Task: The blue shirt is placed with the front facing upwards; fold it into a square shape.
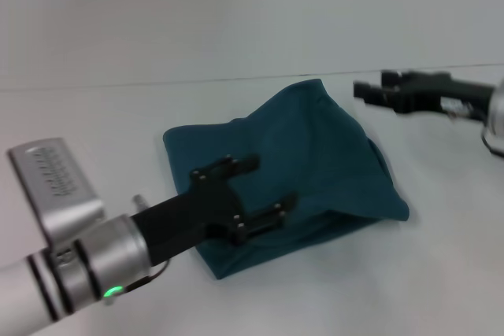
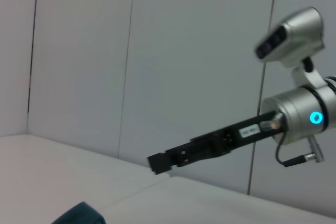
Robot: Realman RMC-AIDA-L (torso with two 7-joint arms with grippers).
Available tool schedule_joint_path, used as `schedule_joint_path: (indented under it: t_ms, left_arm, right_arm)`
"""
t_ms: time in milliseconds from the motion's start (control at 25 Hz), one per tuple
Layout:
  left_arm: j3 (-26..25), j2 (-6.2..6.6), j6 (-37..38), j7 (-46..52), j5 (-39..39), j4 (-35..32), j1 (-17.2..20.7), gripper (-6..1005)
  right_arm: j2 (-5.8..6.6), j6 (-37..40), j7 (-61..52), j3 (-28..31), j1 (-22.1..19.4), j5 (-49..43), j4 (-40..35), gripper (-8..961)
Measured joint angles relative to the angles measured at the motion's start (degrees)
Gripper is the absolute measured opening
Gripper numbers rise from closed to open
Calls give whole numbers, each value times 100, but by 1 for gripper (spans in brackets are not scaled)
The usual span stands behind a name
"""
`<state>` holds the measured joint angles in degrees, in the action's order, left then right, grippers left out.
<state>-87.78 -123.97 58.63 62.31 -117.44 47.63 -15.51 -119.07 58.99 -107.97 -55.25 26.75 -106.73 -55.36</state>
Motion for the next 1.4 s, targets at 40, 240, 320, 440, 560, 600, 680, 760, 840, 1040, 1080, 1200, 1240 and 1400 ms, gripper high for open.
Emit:
schedule_joint_path:
  t_ms: [40, 240, 320, 440, 560, 600, 680, 760, 840, 1040, 1080, 1200, 1240, 1400]
  left_arm:
    - [-154, -12, 50, 161, 254, 164, 121, 813]
    - [-777, -33, 253, 1438, 1615, 921, 469, 812]
    - [-899, -46, 315, 1899, 2090, 1139, 538, 812]
    - [-869, -62, 214, 2333, 2814, 1488, 673, 812]
    - [-717, -65, -132, 2353, 2997, 1587, 766, 812]
    - [-669, -65, -226, 2325, 3016, 1599, 778, 812]
    - [-502, -66, -567, 2251, 3143, 1627, 776, 812]
    - [-336, -66, -850, 2217, 3311, 1660, 748, 812]
    - [-197, -66, -1025, 2171, 3424, 1713, 729, 811]
    - [-50, -66, -1171, 1836, 3512, 1805, 744, 811]
    - [-23, -66, -1220, 1796, 3537, 1805, 750, 811]
    - [65, -65, -1284, 1765, 3586, 1780, 746, 811]
    - [106, -66, -1299, 1748, 3597, 1769, 746, 811]
    - [363, -65, -1650, 1614, 3688, 1716, 772, 812]
  right_arm:
    - [-1, 73, 296, 42, -90, 129, 68, 697]
    - [1, 615, 1271, 658, -283, 255, 555, 688]
    - [6, 707, 1460, 834, -352, 254, 686, 689]
    - [-14, 685, 1642, 957, -428, 253, 790, 689]
    - [-14, 638, 1708, 1002, -420, 252, 917, 689]
    - [-10, 621, 1710, 1007, -410, 252, 955, 689]
    - [-1, 600, 1718, 1001, -384, 254, 1004, 689]
    - [-1, 599, 1723, 976, -359, 256, 1011, 689]
    - [-1, 600, 1724, 960, -344, 258, 1011, 689]
    - [-9, 598, 1727, 954, -337, 261, 1011, 690]
    - [-13, 598, 1727, 954, -337, 262, 1016, 690]
    - [-22, 609, 1721, 947, -337, 263, 1050, 690]
    - [-25, 618, 1706, 946, -337, 263, 1058, 690]
    - [-28, 630, 1666, 945, -345, 262, 1116, 690]
